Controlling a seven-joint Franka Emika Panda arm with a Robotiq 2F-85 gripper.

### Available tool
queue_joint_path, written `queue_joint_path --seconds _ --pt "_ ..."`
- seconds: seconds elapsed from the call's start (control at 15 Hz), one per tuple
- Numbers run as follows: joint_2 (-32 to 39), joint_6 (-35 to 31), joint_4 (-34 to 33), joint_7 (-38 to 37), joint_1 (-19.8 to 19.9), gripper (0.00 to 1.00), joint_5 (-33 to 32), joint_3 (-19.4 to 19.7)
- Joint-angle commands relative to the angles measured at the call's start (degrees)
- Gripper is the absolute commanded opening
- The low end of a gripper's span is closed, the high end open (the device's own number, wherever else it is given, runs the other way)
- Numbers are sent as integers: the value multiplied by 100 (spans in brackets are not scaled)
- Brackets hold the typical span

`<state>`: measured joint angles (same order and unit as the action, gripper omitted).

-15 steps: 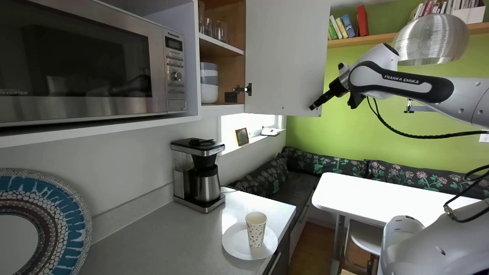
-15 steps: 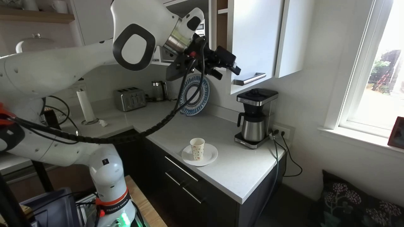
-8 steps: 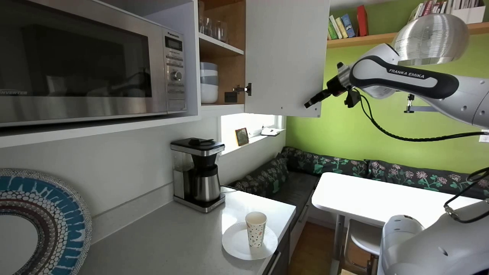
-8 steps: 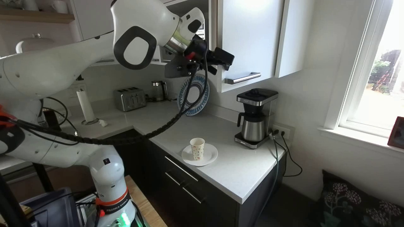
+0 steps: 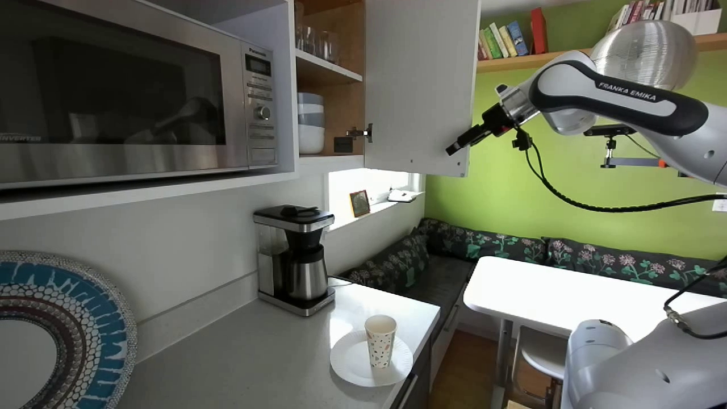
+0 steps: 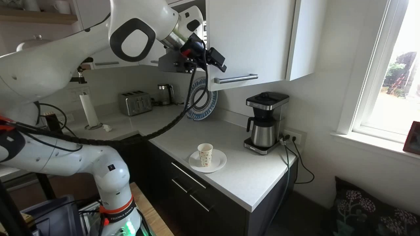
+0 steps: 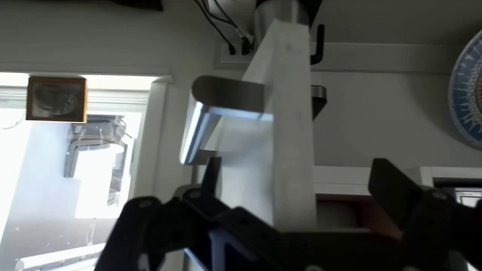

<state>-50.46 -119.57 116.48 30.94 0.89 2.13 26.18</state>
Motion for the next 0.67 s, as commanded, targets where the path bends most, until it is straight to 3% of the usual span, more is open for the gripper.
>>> queue_joint_path --seconds 0.0,0.6 --pt "32 346 -160 -169 -346 100 313 -110" --pt "167 485 -277 -188 -947 100 1048 -161"
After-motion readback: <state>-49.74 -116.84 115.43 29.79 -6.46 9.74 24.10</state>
